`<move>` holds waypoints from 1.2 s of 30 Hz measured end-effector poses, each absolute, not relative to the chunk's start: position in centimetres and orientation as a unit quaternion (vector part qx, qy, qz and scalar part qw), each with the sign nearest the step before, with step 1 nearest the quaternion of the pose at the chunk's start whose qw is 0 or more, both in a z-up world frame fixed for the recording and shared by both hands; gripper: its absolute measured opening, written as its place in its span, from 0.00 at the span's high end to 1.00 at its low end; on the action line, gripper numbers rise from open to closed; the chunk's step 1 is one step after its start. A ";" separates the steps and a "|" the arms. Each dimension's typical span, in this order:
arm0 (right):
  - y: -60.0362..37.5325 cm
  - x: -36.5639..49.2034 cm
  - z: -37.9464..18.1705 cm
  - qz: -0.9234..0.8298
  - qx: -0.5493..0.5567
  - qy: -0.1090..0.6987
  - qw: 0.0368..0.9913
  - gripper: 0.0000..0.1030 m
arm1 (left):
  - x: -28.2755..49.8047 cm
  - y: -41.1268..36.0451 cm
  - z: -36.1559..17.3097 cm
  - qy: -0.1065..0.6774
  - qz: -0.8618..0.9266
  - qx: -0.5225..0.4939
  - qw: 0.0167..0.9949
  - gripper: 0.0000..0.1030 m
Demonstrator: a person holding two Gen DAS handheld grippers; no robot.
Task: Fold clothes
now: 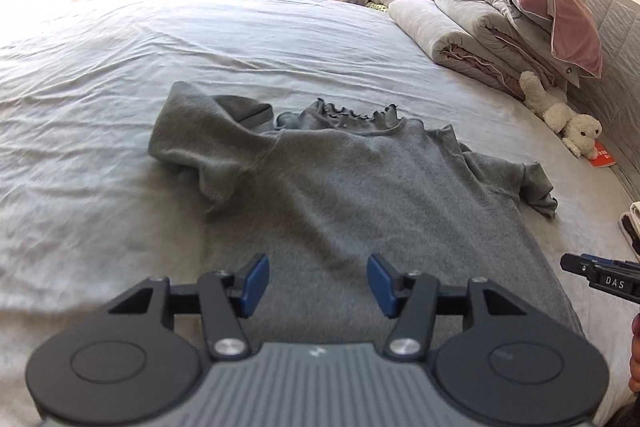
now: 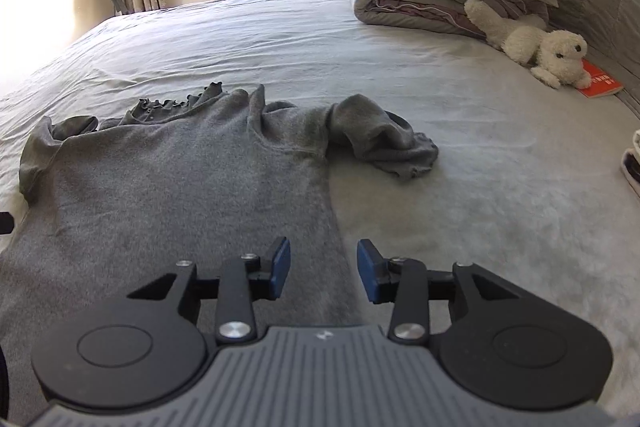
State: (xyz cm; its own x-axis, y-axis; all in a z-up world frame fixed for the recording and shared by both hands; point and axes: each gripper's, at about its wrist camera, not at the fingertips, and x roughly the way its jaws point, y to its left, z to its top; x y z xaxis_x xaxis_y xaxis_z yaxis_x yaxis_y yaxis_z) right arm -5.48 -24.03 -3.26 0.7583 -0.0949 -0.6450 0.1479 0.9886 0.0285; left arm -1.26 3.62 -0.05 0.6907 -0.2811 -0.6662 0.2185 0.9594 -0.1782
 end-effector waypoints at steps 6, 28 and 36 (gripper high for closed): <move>-21.0 -1.8 -5.3 -0.004 0.020 0.297 0.955 0.46 | 2.0 1.7 -3.1 0.309 -0.151 -0.025 0.939 0.41; -24.5 -4.6 -7.9 0.010 0.020 0.312 0.950 0.29 | -0.6 5.7 -6.0 0.312 -0.161 0.024 0.936 0.22; -25.1 -4.6 -7.7 -0.015 0.012 0.346 0.938 0.10 | -0.7 5.2 -5.7 0.327 -0.148 0.038 0.933 0.21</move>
